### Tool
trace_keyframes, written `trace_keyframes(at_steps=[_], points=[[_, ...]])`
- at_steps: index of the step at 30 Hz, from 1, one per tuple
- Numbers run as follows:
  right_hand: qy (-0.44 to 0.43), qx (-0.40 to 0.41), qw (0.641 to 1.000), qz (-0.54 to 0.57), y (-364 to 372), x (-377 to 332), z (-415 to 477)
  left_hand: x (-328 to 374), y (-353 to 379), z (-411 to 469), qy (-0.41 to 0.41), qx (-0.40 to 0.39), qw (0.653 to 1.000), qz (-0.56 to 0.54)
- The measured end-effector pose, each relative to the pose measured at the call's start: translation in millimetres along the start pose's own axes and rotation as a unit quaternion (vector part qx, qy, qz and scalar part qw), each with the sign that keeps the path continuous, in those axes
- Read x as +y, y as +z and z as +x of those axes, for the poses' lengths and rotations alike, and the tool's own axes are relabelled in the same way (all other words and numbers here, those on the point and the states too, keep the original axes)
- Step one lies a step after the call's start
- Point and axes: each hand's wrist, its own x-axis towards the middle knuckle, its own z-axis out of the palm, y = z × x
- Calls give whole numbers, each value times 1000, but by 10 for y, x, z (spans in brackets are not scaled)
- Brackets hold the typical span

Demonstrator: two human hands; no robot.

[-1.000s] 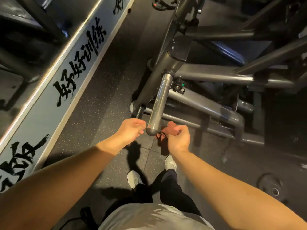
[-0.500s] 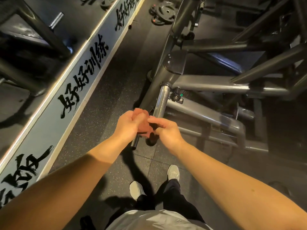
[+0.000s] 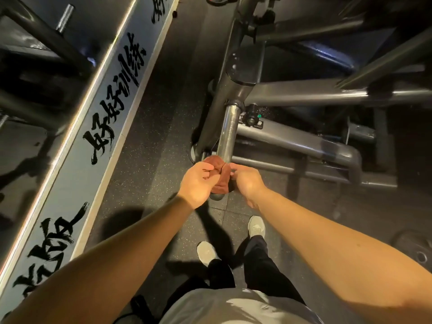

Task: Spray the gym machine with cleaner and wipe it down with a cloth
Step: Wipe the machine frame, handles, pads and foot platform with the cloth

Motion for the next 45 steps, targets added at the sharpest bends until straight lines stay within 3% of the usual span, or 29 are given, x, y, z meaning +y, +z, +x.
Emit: trace_keyframes(at_steps=[4, 7, 12, 15, 18, 22, 25, 30, 33, 39, 42, 45], points=[[17, -29, 999, 18, -73, -7, 56, -178, 170, 271, -33, 18, 999, 38], [26, -39, 999, 21, -116, -29, 105, 159, 224, 441, -32, 76, 993, 86], [46, -8, 997, 66, -96, -14, 244, 583, 267, 1074, 17, 58, 998, -15], [36, 15, 999, 22, -37, 24, 318, 746, 271, 1147, 18, 74, 997, -17], [21, 45, 998, -31, 42, 19, 339, 591, 245, 1076, 12, 40, 999, 18], [18, 42, 999, -9, 90, -3, 402, 449, 204, 1047, -33, 38, 996, 74], [29, 27, 999, -1, 73, -36, 443, 650, 233, 1196, -29, 53, 994, 86], [-15, 33, 995, -97, 28, -41, 415, 1124, 308, 1780, -28, 75, 995, 64], [-12, 32, 992, -120, -11, 4, 459, 1215, 342, 1953, -65, 85, 991, 76], [3, -17, 988, -152, -114, -76, 521, 1139, 311, 1452, -48, 69, 985, 152], [30, -89, 976, -196, -193, -288, 548, 981, 221, 1055, -86, 14, 982, 166], [57, -114, 960, -250, -304, -523, 548, 902, 69, 762, -140, 11, 969, 203]])
